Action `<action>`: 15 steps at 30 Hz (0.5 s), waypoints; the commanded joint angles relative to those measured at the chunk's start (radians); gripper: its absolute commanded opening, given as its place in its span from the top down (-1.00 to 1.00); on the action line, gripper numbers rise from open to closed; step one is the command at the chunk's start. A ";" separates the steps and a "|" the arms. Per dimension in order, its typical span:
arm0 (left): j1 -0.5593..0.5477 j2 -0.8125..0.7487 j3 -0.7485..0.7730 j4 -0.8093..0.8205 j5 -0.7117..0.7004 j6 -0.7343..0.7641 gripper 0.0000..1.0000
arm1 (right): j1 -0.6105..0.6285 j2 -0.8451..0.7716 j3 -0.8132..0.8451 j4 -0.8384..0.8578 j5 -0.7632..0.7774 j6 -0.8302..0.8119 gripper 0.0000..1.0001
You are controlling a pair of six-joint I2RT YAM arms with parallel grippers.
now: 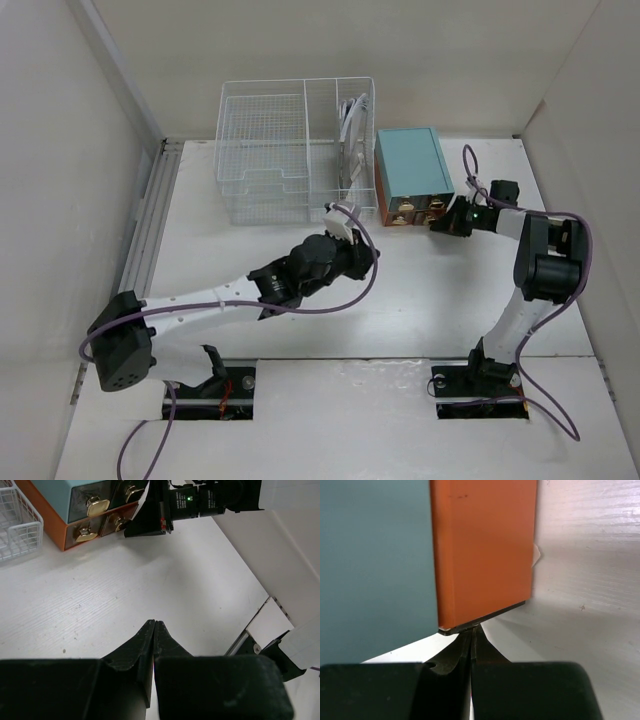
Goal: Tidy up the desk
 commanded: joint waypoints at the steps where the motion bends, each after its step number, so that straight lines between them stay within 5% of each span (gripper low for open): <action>1: -0.008 -0.043 -0.030 0.015 -0.028 -0.016 1.00 | 0.007 0.002 -0.012 0.165 -0.018 0.106 1.00; 8: -0.008 -0.075 -0.062 0.005 -0.037 -0.025 1.00 | -0.003 -0.022 -0.044 0.184 -0.041 0.109 1.00; 12: -0.008 -0.100 -0.073 -0.014 -0.037 -0.035 0.96 | -0.023 -0.084 -0.045 -0.003 -0.077 -0.021 1.00; 15: -0.008 -0.136 -0.094 -0.023 -0.007 -0.019 0.32 | -0.045 -0.137 -0.016 -0.221 -0.105 -0.149 1.00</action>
